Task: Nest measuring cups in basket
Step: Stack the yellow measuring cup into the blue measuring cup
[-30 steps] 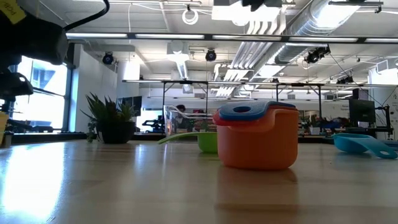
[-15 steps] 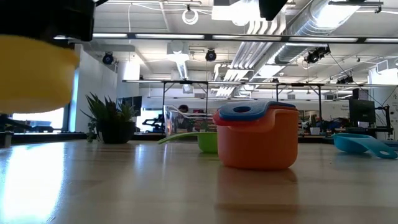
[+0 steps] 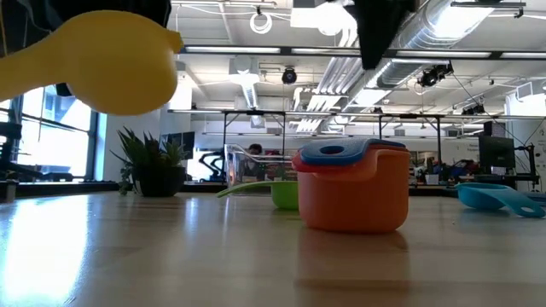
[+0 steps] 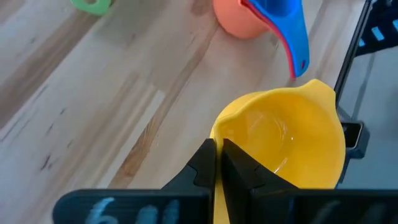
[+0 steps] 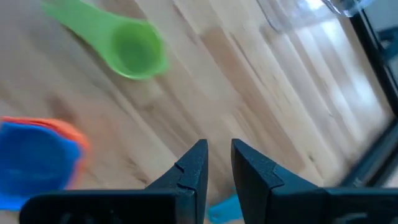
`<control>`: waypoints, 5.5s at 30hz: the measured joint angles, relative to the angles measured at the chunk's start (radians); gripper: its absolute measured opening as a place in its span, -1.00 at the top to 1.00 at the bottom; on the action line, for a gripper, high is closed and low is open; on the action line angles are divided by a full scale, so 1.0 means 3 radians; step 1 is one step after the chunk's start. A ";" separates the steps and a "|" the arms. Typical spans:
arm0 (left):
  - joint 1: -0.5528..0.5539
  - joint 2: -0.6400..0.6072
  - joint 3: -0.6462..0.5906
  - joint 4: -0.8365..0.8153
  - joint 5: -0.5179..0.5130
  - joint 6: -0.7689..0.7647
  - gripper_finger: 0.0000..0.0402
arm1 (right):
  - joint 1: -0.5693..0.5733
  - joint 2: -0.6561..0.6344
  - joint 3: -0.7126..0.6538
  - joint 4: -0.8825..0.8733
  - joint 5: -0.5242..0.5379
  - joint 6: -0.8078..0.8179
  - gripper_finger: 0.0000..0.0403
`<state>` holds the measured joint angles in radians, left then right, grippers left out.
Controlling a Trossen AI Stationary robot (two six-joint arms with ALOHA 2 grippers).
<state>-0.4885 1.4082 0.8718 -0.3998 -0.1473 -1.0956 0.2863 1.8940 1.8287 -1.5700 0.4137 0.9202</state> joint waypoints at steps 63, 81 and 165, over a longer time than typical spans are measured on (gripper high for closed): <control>0.0452 0.0000 0.0003 0.0002 0.0025 0.0378 0.99 | 0.0835 -0.0062 -0.2356 0.4467 -0.0917 0.2124 0.69; 0.0452 -0.0001 0.0003 -0.0004 0.0109 0.0395 0.99 | 0.0616 0.0022 -0.2293 0.4881 -0.0719 0.2316 0.69; 0.0523 0.1225 0.1030 0.0274 -0.0390 -0.0963 0.98 | -0.0799 -0.0030 0.0788 0.0000 0.0382 -0.0574 0.69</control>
<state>-0.3317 1.7756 1.1809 -0.3177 -0.2642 -1.3845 0.0467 1.8851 2.0651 -1.5700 0.5284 0.7481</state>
